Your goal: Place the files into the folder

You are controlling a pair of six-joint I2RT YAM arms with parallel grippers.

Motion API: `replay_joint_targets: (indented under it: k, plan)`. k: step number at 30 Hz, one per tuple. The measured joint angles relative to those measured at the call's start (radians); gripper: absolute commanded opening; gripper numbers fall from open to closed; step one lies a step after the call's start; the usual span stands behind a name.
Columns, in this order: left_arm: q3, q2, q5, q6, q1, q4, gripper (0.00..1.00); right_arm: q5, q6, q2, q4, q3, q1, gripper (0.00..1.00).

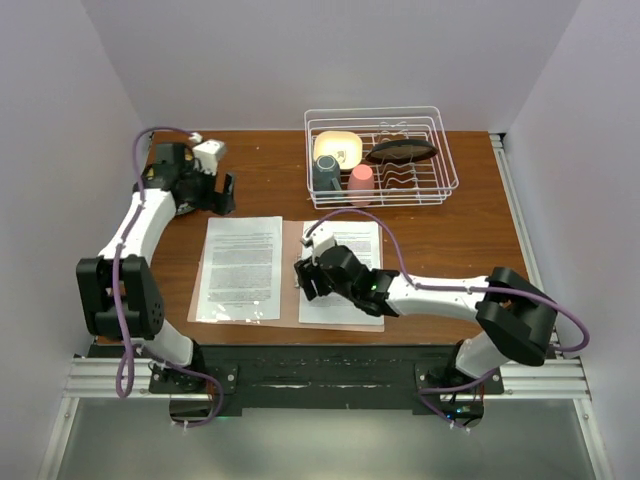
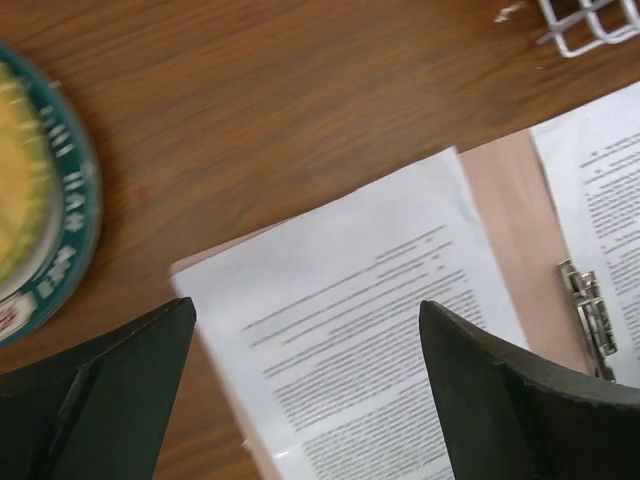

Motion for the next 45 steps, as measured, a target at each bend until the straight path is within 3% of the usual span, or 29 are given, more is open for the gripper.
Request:
replay_joint_targets:
  k: [5, 10, 15, 21, 26, 30, 35, 45]
  plan:
    - [-0.054, -0.062, 0.089, 0.114, 0.154, -0.086, 1.0, 0.044, -0.003, 0.093, -0.034, 0.07, 0.035, 0.7]
    - [-0.084, 0.035, 0.232, 0.227, 0.203, -0.201, 1.0, 0.103, -0.029, 0.152, -0.061, 0.131, 0.074, 0.71]
    - [-0.067, 0.184, 0.346, 0.29, 0.237, -0.27, 1.0, 0.203, -0.139, 0.229, -0.072, 0.25, 0.229, 0.91]
    - [0.042, 0.23, 0.446, 0.297, 0.201, -0.27, 1.0, 0.217, -0.204, 0.239, -0.035, 0.205, 0.379, 0.99]
    - [0.138, 0.238, 0.407, 0.264, 0.048, -0.126, 1.0, 0.251, -0.245, 0.331, 0.0, 0.211, 0.428, 0.99]
    - [0.228, 0.333, 0.368, 0.244, -0.035, -0.084, 1.0, 0.271, -0.28, 0.426, 0.003, 0.238, 0.459, 0.99]
    - [0.205, 0.419, 0.267, 0.229, -0.029, -0.058, 1.0, 0.294, -0.312, 0.473, 0.011, 0.297, 0.466, 0.99]
    - [0.077, 0.357, 0.211, 0.241, -0.018, -0.046, 0.93, 0.296, -0.339, 0.527, 0.041, 0.342, 0.467, 0.98]
